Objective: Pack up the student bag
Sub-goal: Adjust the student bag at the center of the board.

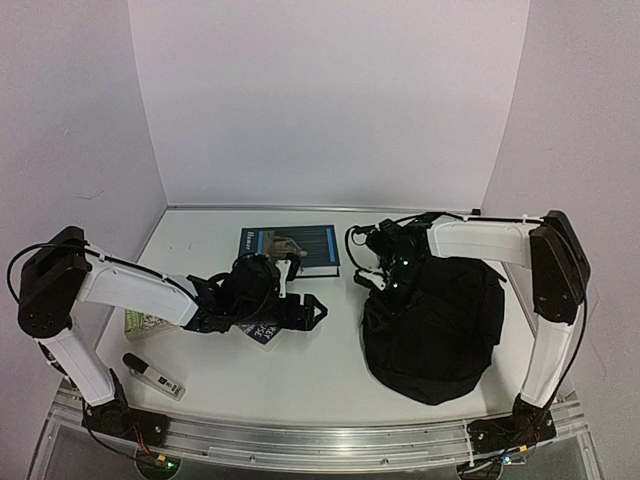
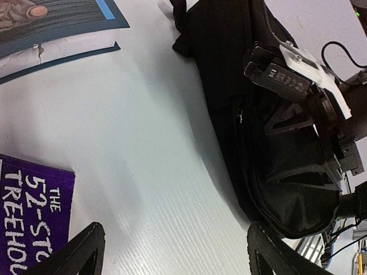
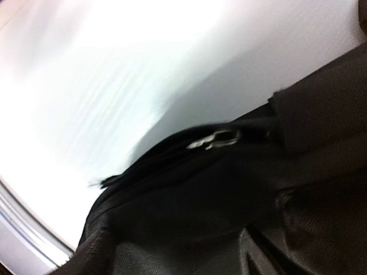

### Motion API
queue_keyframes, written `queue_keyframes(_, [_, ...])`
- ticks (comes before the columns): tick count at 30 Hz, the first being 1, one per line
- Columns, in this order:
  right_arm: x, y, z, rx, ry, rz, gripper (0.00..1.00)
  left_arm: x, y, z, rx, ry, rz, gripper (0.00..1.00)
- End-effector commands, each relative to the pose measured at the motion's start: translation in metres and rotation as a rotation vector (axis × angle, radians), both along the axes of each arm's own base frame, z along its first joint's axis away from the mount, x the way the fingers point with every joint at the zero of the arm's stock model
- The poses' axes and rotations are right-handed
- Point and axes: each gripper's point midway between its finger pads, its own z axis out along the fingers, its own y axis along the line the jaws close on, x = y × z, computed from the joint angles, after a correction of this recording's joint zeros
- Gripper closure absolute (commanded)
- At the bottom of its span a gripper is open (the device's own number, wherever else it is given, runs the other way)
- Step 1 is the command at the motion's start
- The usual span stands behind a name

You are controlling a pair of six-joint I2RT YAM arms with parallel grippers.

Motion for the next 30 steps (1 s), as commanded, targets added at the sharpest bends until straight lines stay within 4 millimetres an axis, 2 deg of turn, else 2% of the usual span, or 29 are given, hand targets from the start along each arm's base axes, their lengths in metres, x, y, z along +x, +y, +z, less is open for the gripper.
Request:
queue_keyframes(1, [0.022,0.005,-0.001,-0.013,-0.060,-0.032,0.41,0.007,-0.006,0.010,-0.001,-0.017,0.012,0.15])
queue_keyframes(3, [0.021,0.004,-0.003,-0.018,-0.054,-0.031,0.60,0.006,-0.011,0.008,0.004,-0.019,-0.014,0.16])
queue_keyframes(5, [0.020,0.002,0.000,-0.017,-0.061,-0.026,0.84,0.004,-0.016,0.007,0.004,-0.022,-0.045,0.17])
queue_keyframes(7, [0.016,0.004,0.009,0.014,-0.061,-0.017,1.00,0.001,-0.021,0.004,0.013,-0.025,-0.088,0.18])
queue_keyframes(10, [0.001,0.012,0.029,0.112,-0.036,0.015,1.00,-0.004,-0.031,0.005,0.007,-0.047,-0.166,0.21])
queue_keyframes(14, [-0.011,0.015,0.045,0.182,-0.031,0.055,1.00,-0.013,-0.045,0.019,-0.039,-0.112,-0.282,0.26])
queue_keyframes(22, [-0.023,0.024,0.045,0.260,0.062,0.050,1.00,-0.036,-0.071,0.044,-0.111,-0.278,-0.430,0.36])
queue_keyframes(26, [-0.019,0.031,0.046,0.296,0.102,0.018,1.00,-0.041,-0.074,0.049,-0.117,-0.323,-0.437,0.43])
queue_keyframes(30, [-0.017,0.036,0.049,0.340,0.149,-0.012,1.00,-0.056,-0.077,0.052,-0.109,-0.396,-0.483,0.51])
